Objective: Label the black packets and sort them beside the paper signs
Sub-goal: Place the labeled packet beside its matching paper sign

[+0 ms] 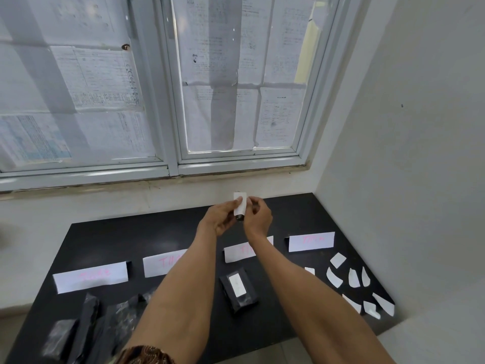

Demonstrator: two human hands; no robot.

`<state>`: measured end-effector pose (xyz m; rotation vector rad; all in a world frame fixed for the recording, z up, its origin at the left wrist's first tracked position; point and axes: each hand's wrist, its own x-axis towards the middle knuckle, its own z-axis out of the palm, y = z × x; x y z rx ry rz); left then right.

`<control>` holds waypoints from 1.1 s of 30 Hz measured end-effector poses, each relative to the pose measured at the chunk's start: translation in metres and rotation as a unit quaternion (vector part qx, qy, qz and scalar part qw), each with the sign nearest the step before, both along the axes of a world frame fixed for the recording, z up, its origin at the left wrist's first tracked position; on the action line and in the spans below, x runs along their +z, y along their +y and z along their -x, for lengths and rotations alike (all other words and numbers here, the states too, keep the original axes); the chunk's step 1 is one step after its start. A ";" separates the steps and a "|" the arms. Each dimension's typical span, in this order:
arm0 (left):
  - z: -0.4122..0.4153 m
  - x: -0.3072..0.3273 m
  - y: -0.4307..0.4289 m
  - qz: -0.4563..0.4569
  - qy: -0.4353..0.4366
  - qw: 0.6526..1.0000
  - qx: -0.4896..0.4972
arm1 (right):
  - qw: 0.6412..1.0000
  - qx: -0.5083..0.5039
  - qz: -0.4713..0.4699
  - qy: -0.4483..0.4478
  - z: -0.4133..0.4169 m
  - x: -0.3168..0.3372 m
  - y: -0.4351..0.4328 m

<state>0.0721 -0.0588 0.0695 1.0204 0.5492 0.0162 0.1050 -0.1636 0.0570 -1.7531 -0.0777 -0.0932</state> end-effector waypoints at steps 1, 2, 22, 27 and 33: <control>0.000 -0.002 0.001 0.000 0.003 1.000 0.011 | 1.000 0.006 0.000 -0.010 0.002 0.000 0.001; 0.000 -0.003 0.003 -0.001 0.005 1.000 0.024 | 1.000 0.013 0.002 -0.023 0.004 0.001 0.001; 0.001 0.001 0.015 0.009 -0.008 0.998 0.056 | 0.963 0.242 0.092 -0.078 0.009 -0.005 0.001; 0.002 0.001 0.018 0.014 -0.009 0.998 0.054 | 0.962 0.252 0.074 -0.073 0.009 -0.010 -0.002; 0.002 0.000 0.016 0.004 0.001 0.997 0.074 | 0.973 0.223 0.022 -0.053 0.013 -0.007 0.004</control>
